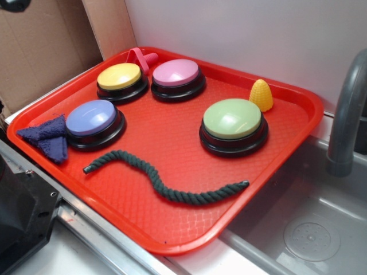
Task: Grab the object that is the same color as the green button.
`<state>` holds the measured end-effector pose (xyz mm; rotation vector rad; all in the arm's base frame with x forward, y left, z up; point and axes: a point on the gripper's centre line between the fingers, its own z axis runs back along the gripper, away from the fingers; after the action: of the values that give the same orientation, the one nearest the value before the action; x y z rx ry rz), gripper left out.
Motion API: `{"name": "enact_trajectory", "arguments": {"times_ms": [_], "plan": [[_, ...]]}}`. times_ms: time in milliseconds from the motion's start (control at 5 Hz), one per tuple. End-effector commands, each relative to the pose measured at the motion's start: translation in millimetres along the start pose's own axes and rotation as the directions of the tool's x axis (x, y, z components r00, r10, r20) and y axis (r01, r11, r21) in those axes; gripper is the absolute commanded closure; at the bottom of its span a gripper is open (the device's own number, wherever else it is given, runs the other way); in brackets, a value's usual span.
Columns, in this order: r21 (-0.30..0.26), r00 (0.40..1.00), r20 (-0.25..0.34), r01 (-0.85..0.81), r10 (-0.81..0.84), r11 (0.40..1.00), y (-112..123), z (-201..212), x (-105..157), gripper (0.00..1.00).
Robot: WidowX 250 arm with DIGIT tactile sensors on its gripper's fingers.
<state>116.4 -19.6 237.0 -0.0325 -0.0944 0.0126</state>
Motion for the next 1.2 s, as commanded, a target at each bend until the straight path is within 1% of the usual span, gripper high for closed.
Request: {"name": "enact_trajectory", "arguments": {"times_ms": [0, 200, 400, 600, 800, 1000], "plan": [[0.0, 1.0, 0.0, 0.0, 0.0, 1.0, 0.0, 0.0, 0.0, 0.0], [0.028, 0.967, 0.047, 0.25, -0.251, 0.968, -14.2, -14.9, 5.3, 0.0], [0.064, 0.871, 0.07, 0.483, -0.487, 0.873, -27.1, -31.8, 8.7, 0.0], [0.121, 0.717, 0.05, 0.687, -0.695, 0.717, -46.9, -61.4, 6.8, 0.0], [0.076, 0.556, 0.054, 0.826, -0.83, 0.558, -53.8, -99.7, 15.6, 0.0], [0.09, 0.459, 0.014, 0.884, -0.888, 0.458, -61.2, -131.9, 26.9, 0.0]]}}
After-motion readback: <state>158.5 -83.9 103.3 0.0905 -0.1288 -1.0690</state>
